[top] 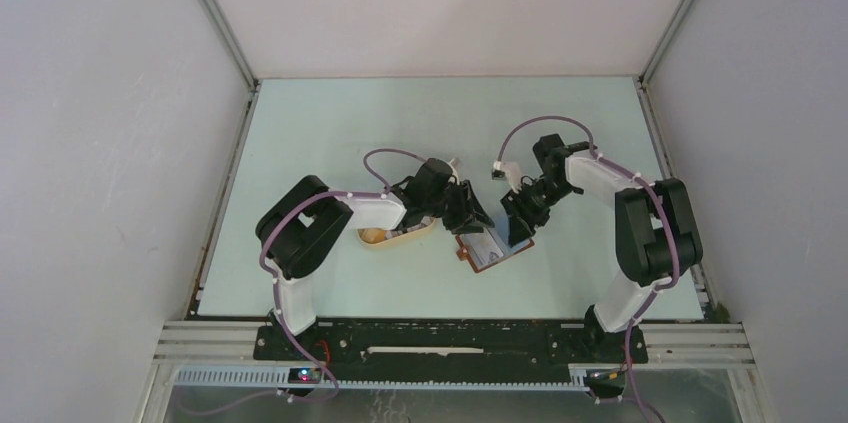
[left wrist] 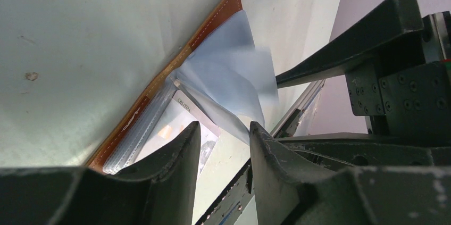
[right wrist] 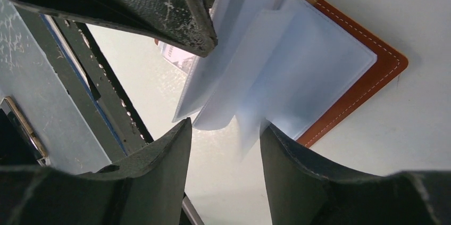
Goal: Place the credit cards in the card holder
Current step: Insert the credit card into the card holder.
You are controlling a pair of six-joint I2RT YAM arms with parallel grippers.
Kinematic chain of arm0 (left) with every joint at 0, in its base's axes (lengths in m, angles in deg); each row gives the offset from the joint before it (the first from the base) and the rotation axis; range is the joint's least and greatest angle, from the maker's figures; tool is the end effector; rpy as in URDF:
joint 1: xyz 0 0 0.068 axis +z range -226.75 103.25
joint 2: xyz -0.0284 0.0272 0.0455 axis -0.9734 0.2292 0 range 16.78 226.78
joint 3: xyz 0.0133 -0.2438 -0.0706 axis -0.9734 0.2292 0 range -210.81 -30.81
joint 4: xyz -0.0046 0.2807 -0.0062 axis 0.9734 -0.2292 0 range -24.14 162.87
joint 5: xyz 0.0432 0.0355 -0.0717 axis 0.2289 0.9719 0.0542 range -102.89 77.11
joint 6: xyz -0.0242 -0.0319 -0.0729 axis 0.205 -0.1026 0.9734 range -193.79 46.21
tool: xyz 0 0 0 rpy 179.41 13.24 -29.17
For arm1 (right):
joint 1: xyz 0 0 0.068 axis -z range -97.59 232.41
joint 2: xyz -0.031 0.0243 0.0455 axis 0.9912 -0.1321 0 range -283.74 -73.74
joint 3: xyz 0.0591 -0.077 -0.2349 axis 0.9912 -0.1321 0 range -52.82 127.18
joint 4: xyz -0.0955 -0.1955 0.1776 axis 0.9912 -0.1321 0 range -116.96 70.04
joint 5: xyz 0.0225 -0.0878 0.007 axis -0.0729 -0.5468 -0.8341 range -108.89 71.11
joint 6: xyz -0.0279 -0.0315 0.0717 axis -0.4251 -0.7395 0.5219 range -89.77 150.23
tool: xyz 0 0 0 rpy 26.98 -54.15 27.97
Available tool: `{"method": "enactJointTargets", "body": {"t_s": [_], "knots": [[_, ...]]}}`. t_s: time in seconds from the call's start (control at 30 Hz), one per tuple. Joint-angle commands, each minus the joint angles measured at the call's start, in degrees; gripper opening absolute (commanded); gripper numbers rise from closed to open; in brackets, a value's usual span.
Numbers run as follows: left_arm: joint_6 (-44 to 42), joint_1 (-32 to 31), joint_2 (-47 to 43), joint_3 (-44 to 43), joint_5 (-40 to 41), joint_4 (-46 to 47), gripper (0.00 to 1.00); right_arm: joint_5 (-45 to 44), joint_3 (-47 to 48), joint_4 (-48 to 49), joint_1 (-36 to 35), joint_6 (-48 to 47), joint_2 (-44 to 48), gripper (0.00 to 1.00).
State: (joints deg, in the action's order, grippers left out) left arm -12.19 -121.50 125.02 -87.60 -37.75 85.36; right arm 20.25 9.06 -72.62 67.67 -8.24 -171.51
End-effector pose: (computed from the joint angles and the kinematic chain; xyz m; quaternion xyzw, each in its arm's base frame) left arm 0.2752 -0.3158 0.0876 -0.0374 0.8853 -0.4533 0.0967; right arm 0.2849 0.1224 0.1186 -0.4258 0.8405 0.3253 0.0805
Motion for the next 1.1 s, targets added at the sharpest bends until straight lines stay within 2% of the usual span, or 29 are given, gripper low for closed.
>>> {"method": "enactJointTargets", "body": {"t_s": [0.0, 0.2, 0.4, 0.53, 0.67, 0.93, 1.07], "knots": [[-0.37, -0.08, 0.63, -1.30, -0.59, -1.42, 0.44, -1.35, 0.02, 1.61, -0.62, 1.46, -0.60, 0.58], [-0.35, -0.07, 0.50, -1.28, -0.65, -1.46, 0.44, -5.68, 0.04, 4.28, -0.64, 4.97, -1.69, 0.55], [-0.52, -0.07, 0.23, -1.05, -0.54, -1.59, 0.44, -9.07, 0.02, 6.98, 1.10, 8.24, -0.10, 0.57], [-0.76, -0.08, 0.04, -0.91, -0.39, -1.83, 0.44, -2.18, -0.09, 5.68, 4.13, 6.04, 3.85, 0.58], [-1.16, -0.03, -0.38, -0.90, -0.03, -2.50, 0.44, 2.57, -1.00, 4.96, 4.07, 3.43, 6.58, 0.58], [-1.90, 0.01, -1.03, -0.97, 0.59, -3.72, 0.43, 7.77, -0.71, 4.13, 2.79, 4.29, 3.88, 0.55], [-2.57, 0.02, -2.32, -0.83, 1.19, -4.67, 0.43, 9.25, 2.13, 1.77, 1.10, 6.88, -3.15, 0.42]]}}
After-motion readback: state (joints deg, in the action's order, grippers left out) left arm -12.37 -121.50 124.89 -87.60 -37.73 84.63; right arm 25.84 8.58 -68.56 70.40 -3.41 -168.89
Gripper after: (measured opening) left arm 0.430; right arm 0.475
